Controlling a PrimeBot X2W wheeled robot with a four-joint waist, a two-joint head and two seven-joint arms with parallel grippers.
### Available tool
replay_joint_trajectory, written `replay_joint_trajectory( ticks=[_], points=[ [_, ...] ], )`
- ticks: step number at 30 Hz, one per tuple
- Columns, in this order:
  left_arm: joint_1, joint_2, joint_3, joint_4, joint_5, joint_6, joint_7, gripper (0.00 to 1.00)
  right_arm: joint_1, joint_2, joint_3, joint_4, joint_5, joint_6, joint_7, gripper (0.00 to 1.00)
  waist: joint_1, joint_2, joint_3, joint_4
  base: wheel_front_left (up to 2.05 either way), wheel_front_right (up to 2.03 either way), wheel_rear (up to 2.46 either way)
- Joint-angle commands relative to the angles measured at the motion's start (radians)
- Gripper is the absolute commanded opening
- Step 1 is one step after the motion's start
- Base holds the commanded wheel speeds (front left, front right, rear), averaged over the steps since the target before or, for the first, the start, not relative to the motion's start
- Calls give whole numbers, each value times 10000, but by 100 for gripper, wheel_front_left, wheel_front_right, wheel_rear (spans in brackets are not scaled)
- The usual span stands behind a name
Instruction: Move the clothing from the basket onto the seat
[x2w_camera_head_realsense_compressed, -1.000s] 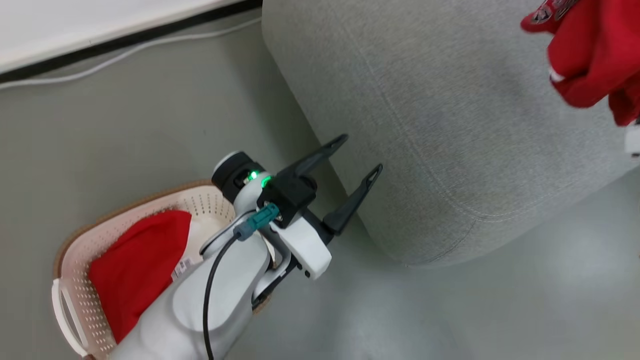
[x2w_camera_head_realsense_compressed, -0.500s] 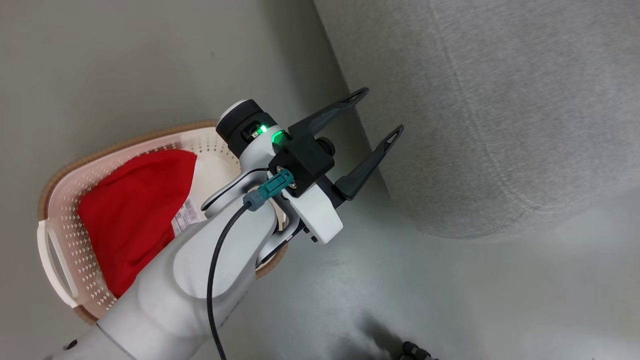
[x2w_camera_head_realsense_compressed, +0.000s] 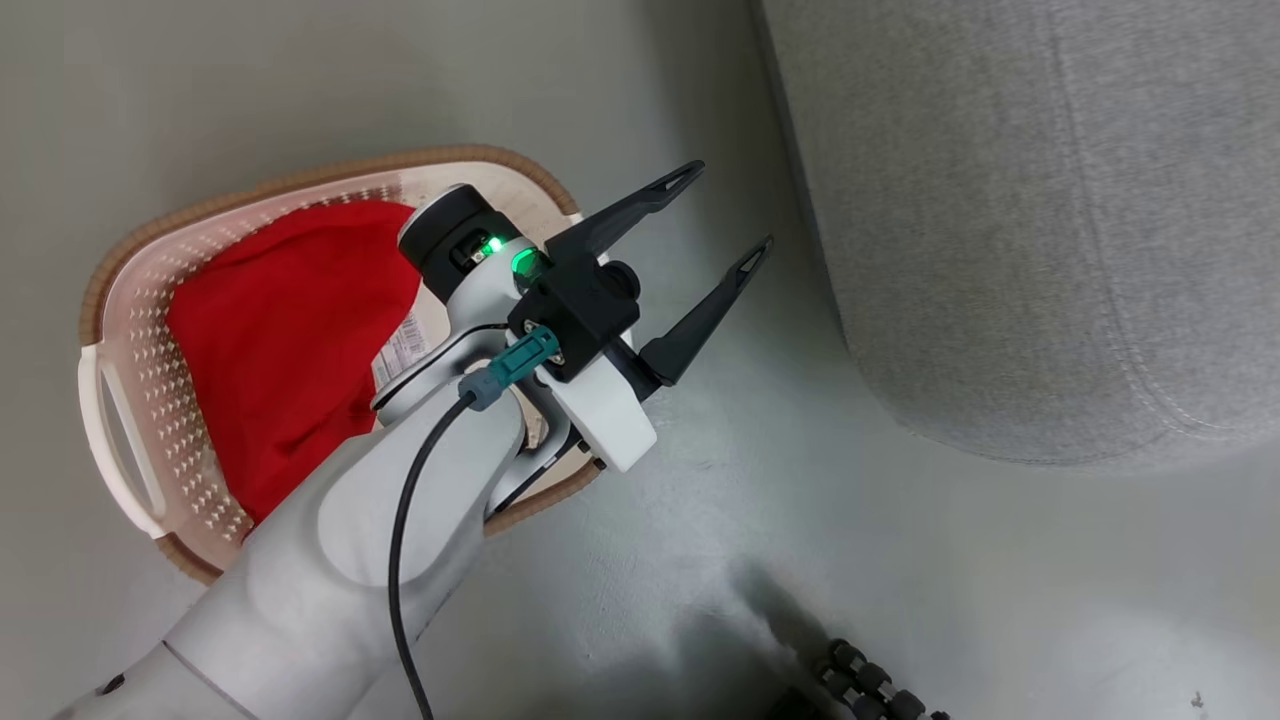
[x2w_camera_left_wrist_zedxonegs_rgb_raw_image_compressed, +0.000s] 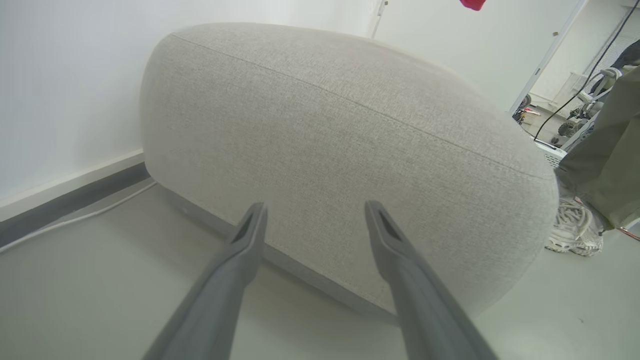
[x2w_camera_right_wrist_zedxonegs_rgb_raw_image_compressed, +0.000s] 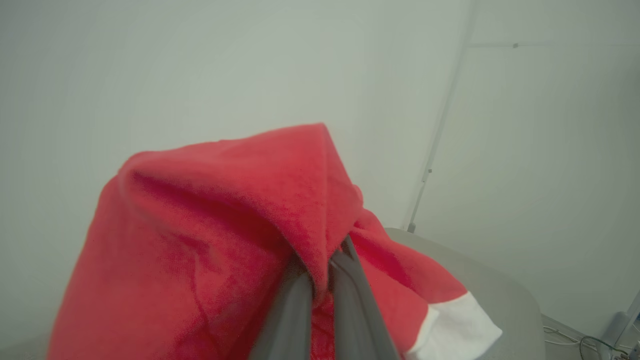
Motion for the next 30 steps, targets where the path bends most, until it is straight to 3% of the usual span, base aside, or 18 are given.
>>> replay_joint_trajectory(
  ticks=[1,8,17,18,19,20,30],
  points=[
    [-58,-43,216,-280,181,-40,-47,100,-148,-455,-375,4,2,27,-53,0,0,0,201,195,0,0,0],
    [283,-148,460,-411,285,-40,-47,100,-1091,-542,-1580,1206,-510,27,-53,0,0,0,412,706,0,0,0],
    [673,-330,894,-438,392,-40,-47,100,-1703,-267,-726,2614,-40,27,146,2,0,0,411,1119,0,0,0],
    [692,-376,903,-442,376,-40,-47,100,-1689,-275,-724,2818,-36,27,130,33,0,0,382,1185,0,0,0],
    [712,-407,922,-443,368,-40,-47,100,-1634,-264,-630,3069,-58,27,144,77,0,0,337,1239,0,0,0],
    [740,-437,963,-451,359,-40,-47,100,-1564,-246,-569,3285,-26,27,129,100,0,0,286,1290,0,0,0],
    [1167,-616,1421,-504,269,-40,-47,100,-140,-67,1173,3921,545,27,-41,100,0,0,-436,1624,0,0,0]
  ],
)
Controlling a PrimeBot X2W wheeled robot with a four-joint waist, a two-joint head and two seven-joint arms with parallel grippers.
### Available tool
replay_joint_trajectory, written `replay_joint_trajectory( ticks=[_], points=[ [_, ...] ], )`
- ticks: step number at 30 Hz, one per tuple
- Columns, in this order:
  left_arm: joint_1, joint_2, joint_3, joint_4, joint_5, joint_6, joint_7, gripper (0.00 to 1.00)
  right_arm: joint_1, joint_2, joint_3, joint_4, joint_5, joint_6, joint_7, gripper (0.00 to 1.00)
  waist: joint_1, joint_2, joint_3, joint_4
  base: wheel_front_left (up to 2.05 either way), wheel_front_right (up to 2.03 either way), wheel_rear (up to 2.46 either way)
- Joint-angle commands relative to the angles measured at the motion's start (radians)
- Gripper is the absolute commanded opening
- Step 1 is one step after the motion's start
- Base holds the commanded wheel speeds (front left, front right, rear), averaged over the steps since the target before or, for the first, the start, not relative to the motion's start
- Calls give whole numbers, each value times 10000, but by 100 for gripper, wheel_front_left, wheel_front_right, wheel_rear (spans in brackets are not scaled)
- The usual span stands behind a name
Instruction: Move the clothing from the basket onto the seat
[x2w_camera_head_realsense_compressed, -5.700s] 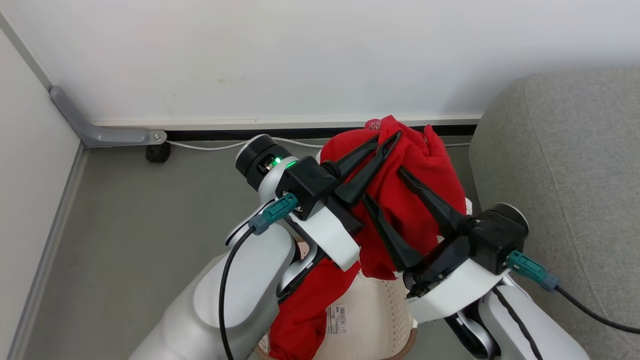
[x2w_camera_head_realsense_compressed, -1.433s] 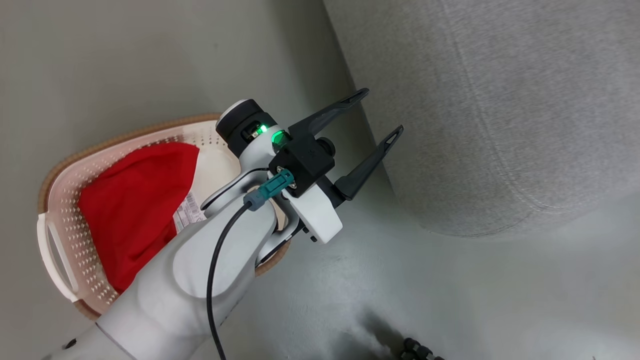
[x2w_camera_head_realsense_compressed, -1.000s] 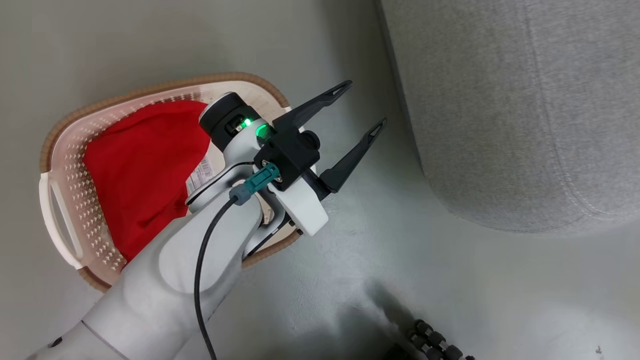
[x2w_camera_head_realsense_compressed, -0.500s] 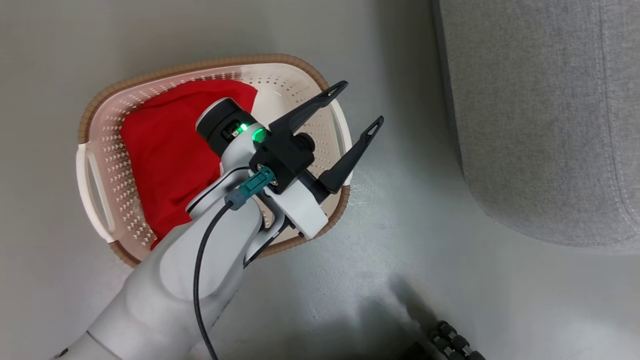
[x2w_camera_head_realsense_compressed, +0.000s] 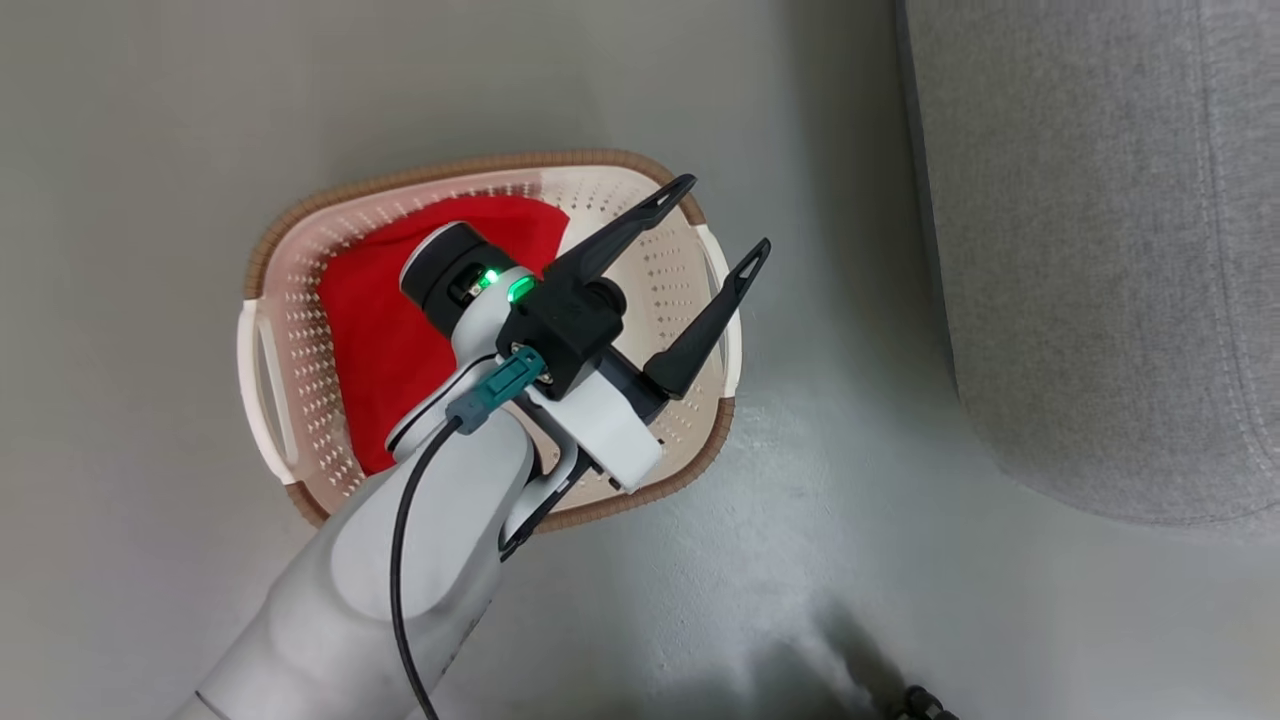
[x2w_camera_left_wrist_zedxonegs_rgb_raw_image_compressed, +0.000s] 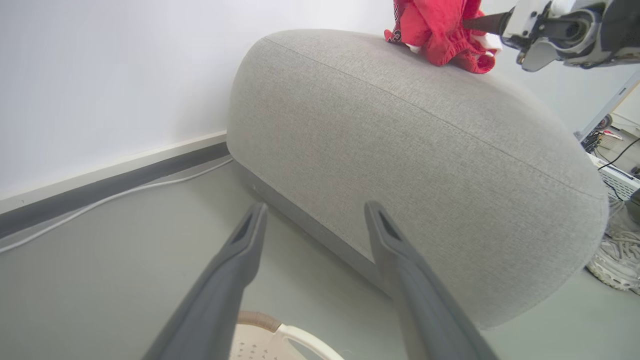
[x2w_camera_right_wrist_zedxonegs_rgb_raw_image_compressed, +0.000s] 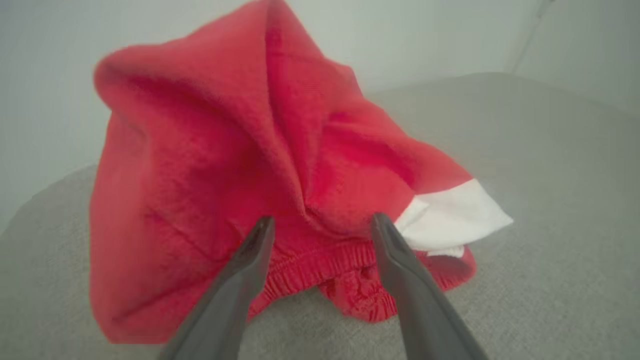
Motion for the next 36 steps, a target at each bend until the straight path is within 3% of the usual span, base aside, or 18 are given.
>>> replay_joint_trajectory(
  ticks=[1,11,18,26,36],
  points=[
    [257,-3,253,-252,-45,-42,-47,100,422,-233,172,-287,134,25,-125,100,0,0,-216,84,0,0,0],
    [1050,-242,1131,-234,-71,-42,-47,100,3047,85,2569,-2499,2110,25,-132,100,0,0,-1576,487,0,0,0],
    [2126,-411,2755,-172,135,-42,-47,100,4686,352,4236,-4470,3187,25,-132,100,0,0,-2925,1009,0,0,0],
    [3336,-511,4634,-224,468,-28,-47,100,5852,781,5360,-5892,3405,25,-133,100,0,0,-4247,1656,0,0,0],
    [4717,-575,6538,-260,871,15,-47,100,7108,1360,6212,-6521,3346,25,-133,100,0,0,-5796,2340,0,0,0]
  ],
)
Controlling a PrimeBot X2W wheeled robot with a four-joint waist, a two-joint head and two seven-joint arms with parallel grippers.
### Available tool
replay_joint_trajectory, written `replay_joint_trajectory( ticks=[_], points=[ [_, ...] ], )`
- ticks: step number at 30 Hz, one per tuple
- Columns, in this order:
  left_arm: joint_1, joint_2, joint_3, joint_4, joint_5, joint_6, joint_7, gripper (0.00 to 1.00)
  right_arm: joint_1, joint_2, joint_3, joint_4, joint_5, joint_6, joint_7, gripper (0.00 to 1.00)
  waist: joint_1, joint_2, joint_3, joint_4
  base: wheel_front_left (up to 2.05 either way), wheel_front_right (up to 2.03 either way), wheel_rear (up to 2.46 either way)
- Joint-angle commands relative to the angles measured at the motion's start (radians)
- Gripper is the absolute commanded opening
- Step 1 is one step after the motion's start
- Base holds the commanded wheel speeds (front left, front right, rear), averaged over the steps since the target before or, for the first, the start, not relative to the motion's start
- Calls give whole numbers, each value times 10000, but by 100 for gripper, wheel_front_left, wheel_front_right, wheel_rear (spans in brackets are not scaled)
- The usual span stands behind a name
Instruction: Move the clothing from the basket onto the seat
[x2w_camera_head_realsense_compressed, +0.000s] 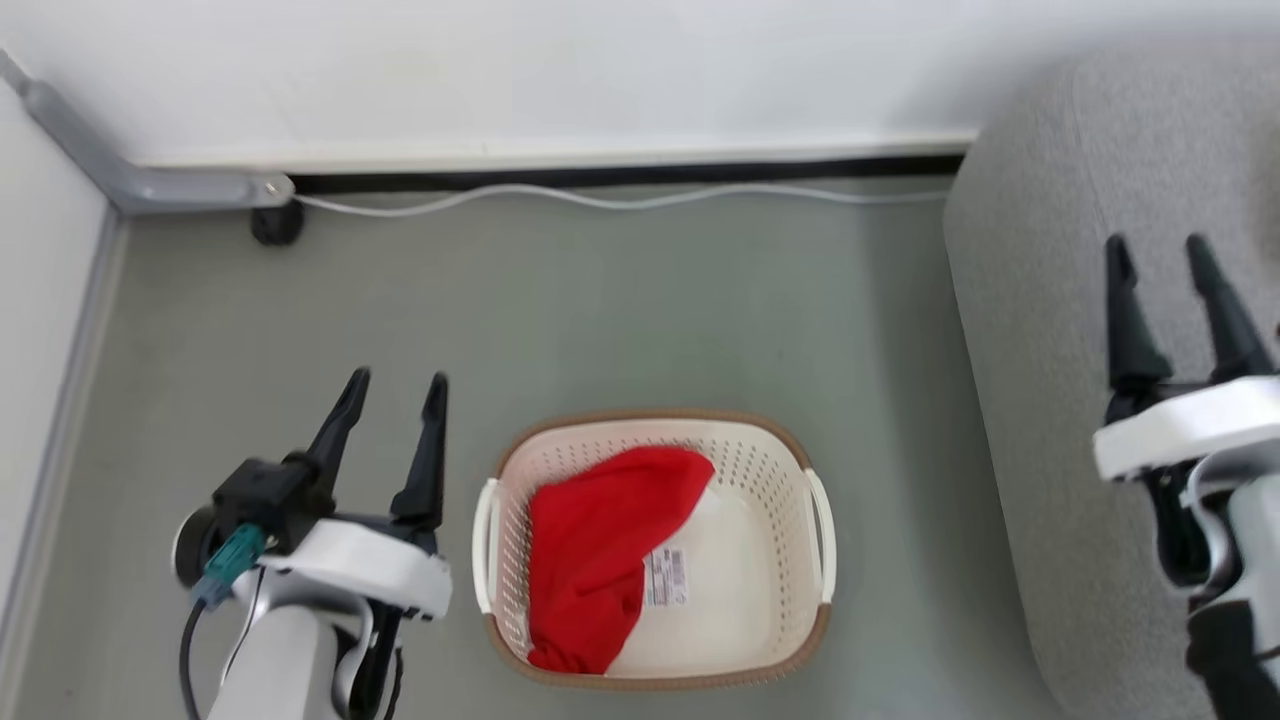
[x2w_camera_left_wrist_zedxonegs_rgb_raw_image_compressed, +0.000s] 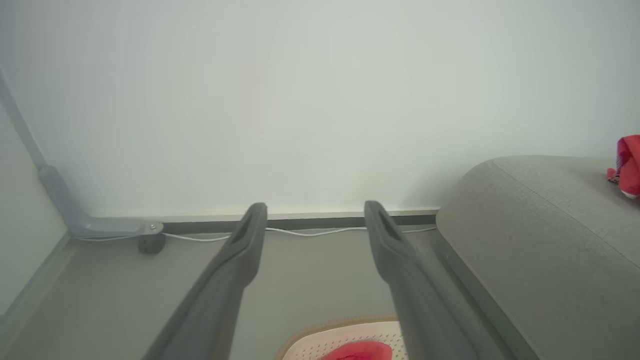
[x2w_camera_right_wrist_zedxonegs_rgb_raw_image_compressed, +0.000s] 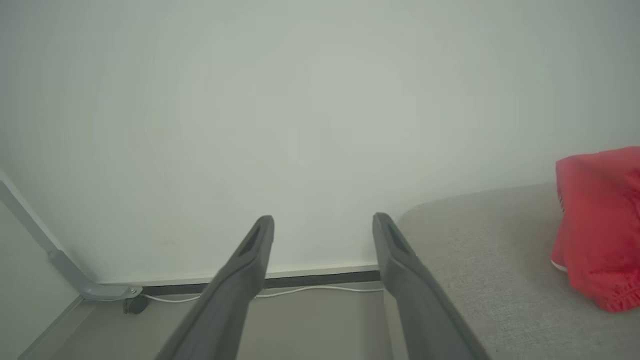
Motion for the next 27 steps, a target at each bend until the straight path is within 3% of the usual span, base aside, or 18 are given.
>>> replay_joint_trajectory(
  ticks=[1,13,27],
  points=[
    [281,102,610,-238,166,34,-49,100,429,79,303,-304,11,29,-60,100,0,0,-676,375,0,0,0],
    [1549,85,1710,-500,549,151,-49,100,2233,613,952,-826,-765,29,-60,100,0,0,-1838,498,0,0,0],
    [2660,83,1164,-791,203,257,-49,100,3494,1114,1222,-1275,-1368,29,-61,100,0,0,-2329,534,0,0,0]
  ],
)
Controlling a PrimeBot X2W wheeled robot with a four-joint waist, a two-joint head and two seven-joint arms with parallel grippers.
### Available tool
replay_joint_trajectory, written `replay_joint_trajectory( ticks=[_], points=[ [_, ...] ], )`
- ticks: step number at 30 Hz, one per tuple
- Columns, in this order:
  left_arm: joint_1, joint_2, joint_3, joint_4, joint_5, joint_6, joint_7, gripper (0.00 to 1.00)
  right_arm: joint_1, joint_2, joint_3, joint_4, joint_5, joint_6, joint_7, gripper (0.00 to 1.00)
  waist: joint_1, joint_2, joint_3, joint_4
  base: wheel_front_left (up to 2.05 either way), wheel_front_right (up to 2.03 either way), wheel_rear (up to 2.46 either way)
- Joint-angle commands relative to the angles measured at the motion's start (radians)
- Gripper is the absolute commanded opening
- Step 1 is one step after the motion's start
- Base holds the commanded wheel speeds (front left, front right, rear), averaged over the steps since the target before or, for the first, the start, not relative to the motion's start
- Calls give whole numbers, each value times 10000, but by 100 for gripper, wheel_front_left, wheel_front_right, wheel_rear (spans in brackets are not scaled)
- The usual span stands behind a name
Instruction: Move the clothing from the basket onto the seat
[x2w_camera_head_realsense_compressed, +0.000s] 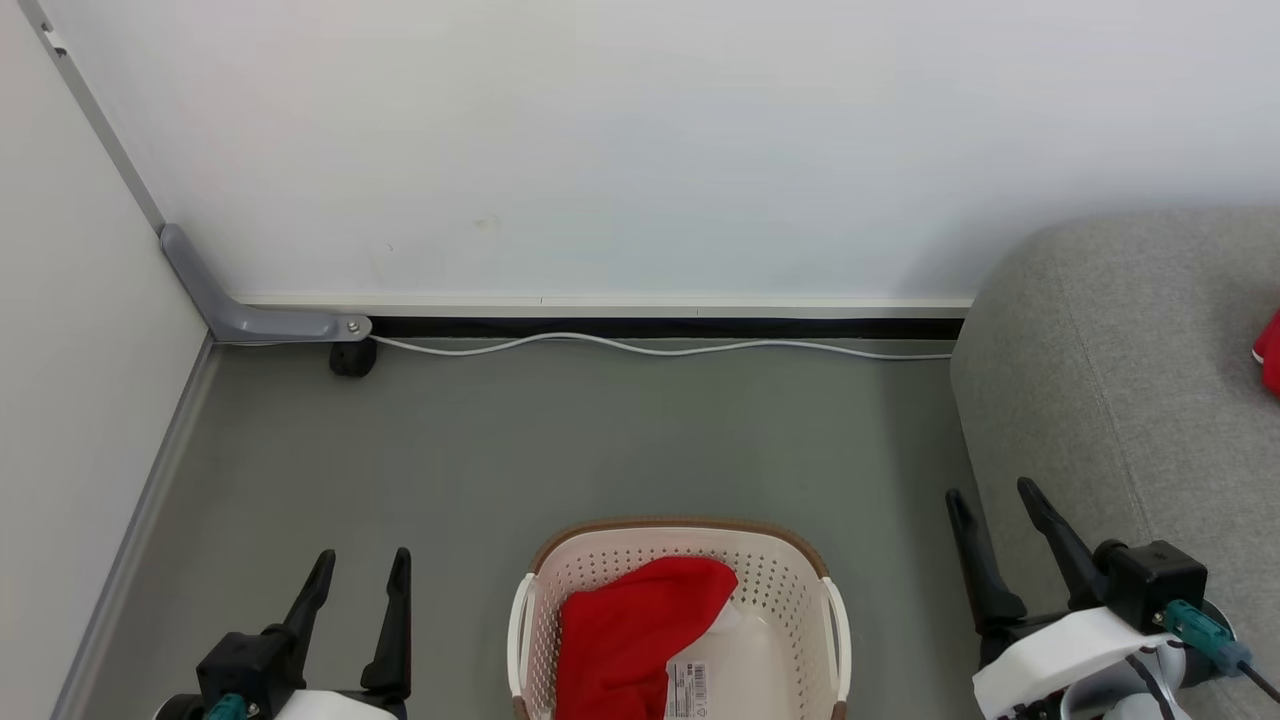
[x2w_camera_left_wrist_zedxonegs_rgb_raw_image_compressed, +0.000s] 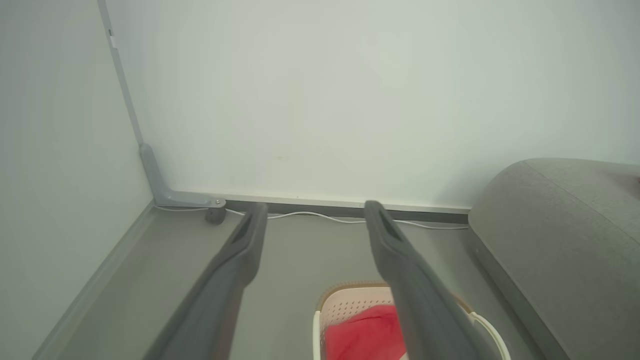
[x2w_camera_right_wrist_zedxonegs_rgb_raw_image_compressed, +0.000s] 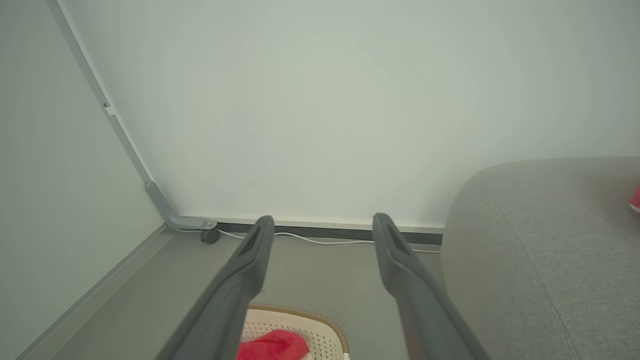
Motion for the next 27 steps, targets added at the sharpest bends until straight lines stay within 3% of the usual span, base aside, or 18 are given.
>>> replay_joint_trajectory(
  ticks=[1,10,18,27],
  points=[
    [-110,84,187,-374,-109,151,-49,100,-47,1,173,-347,-154,29,-61,100,0,-1,15,-13,0,0,0],
    [86,84,-114,-630,-132,473,-49,100,-38,190,-122,-508,-462,29,-61,100,0,-1,127,-76,0,0,0],
    [-21,84,-261,-663,-178,490,-49,100,-73,272,-328,-506,-511,29,-61,100,0,-1,203,-152,0,0,0],
    [-324,84,-824,-620,-521,656,-49,100,-449,212,-612,-893,-434,29,-61,100,0,-1,1125,-363,0,0,0]
  ],
)
